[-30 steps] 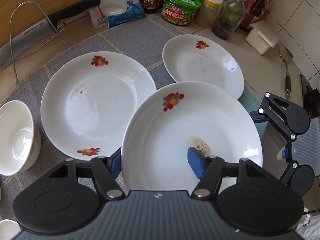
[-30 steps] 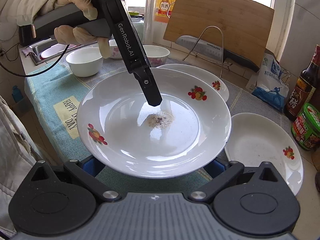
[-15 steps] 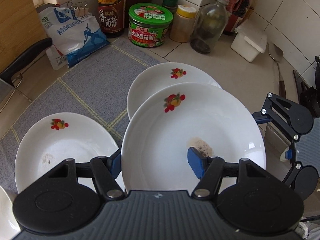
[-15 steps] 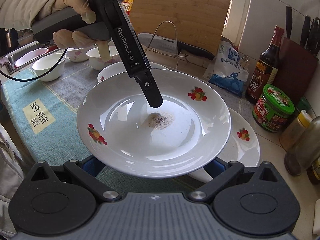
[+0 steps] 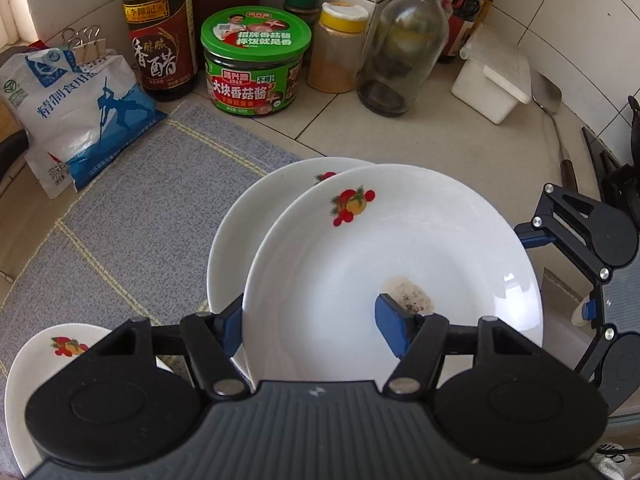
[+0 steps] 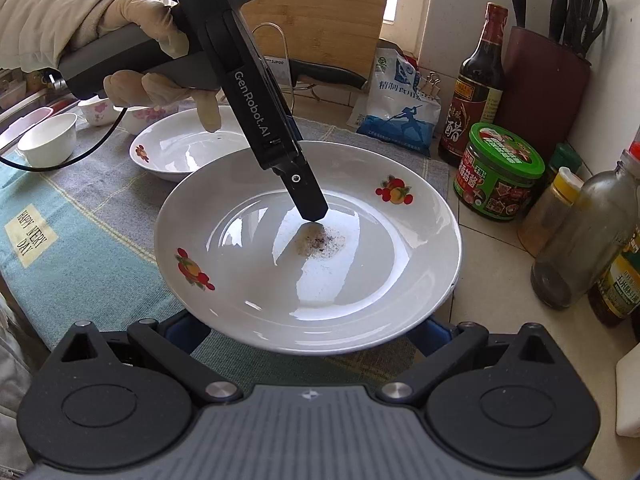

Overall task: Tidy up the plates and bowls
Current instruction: 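Lower the stained plate onto the other fruit-print plate with the left tool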

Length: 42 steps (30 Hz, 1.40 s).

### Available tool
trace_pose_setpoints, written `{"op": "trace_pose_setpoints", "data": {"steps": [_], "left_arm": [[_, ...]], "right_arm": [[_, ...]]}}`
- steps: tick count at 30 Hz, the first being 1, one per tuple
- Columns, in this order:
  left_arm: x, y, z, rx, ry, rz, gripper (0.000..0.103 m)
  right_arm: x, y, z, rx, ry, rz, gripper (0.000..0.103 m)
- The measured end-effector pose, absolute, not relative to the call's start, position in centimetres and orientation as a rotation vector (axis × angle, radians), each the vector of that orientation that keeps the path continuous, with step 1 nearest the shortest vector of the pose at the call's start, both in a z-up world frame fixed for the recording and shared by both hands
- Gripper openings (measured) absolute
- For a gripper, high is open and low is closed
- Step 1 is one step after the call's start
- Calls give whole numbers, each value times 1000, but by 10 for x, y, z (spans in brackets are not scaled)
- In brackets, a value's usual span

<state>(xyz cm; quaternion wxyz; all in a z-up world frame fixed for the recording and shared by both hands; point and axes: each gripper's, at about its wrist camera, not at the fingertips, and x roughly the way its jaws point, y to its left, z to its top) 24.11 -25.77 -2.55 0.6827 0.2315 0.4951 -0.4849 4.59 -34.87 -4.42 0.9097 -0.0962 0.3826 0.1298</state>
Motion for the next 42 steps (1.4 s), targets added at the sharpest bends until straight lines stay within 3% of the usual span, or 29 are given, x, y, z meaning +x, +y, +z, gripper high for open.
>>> {"op": "trace_pose_setpoints", "data": {"steps": [42], "left_arm": [[259,-263,-38,521,1090,-1103,69]], "right_arm": [[60,-353,-37,-54,892,159,103]]}}
